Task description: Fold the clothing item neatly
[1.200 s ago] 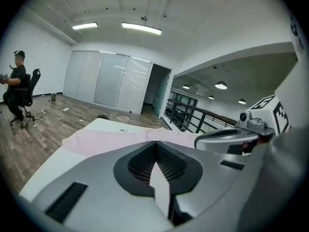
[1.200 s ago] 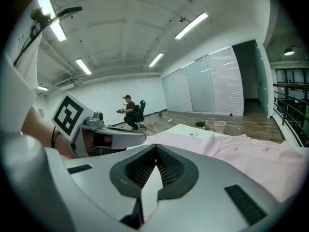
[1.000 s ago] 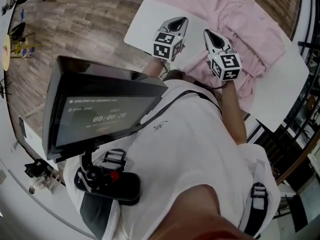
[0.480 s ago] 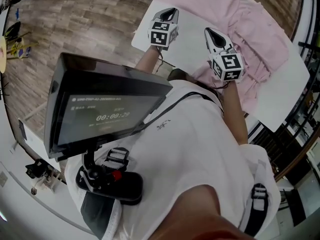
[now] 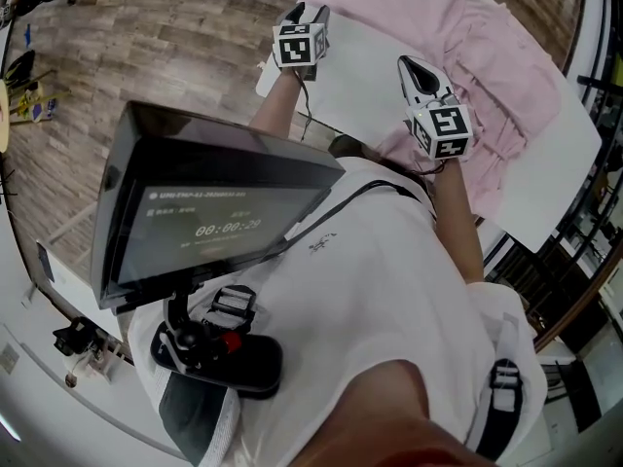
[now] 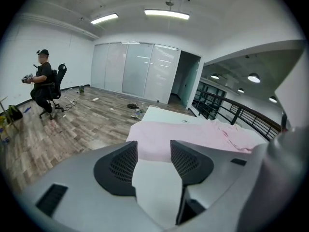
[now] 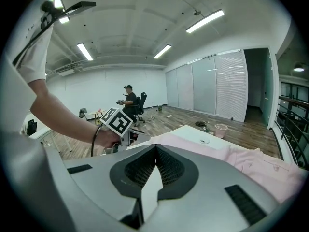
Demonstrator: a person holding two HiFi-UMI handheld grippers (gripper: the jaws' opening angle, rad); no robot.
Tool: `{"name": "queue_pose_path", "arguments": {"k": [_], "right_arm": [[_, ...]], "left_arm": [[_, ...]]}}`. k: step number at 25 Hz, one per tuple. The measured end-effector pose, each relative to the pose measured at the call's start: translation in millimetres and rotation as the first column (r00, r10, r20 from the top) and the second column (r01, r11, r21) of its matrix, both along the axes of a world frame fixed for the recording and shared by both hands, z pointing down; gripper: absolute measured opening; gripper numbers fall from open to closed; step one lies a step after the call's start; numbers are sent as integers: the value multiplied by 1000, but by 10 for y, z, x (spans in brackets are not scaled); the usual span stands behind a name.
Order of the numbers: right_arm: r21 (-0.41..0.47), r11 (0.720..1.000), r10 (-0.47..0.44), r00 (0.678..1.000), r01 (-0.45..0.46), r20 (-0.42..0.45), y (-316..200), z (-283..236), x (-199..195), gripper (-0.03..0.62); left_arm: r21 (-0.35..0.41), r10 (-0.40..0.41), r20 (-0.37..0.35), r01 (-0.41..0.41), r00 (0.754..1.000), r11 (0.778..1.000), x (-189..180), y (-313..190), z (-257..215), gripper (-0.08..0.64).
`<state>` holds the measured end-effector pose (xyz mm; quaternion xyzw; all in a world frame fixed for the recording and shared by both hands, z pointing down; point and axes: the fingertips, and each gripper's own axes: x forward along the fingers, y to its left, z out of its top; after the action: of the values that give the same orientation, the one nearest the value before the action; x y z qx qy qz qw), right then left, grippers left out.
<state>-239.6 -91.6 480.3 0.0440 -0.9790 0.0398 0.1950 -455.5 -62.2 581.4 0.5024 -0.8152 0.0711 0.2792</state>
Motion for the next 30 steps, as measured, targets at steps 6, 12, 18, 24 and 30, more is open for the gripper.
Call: {"name": "queue_pose_path", "arguments": {"k": [6,12,18,24,30], "right_arm": [[6,1000,28,999,-28,-18,-29,8,131,5],[13,999,51,998,-51,-32,-32,4,234,5],[15,997,71,997,-71,-34,-39,-24,295,5],[18,995,97,995,-97,-32,-57,-66,375,5],[18,994,108,994,-107,-36,-68,-77,416,5]], "left_arm": [[-21,-104,-52,103,993,994,-261,72,136,218],[-62,-141,-58,137,988,989,-413,111,200,218],[-87,-120,-59,114,991,990,-487,144,216,215],[-125,-87,-55,80,995,989,-490,195,258,110],[-139,-45,-50,38,998,990,-474,181,235,106]]}}
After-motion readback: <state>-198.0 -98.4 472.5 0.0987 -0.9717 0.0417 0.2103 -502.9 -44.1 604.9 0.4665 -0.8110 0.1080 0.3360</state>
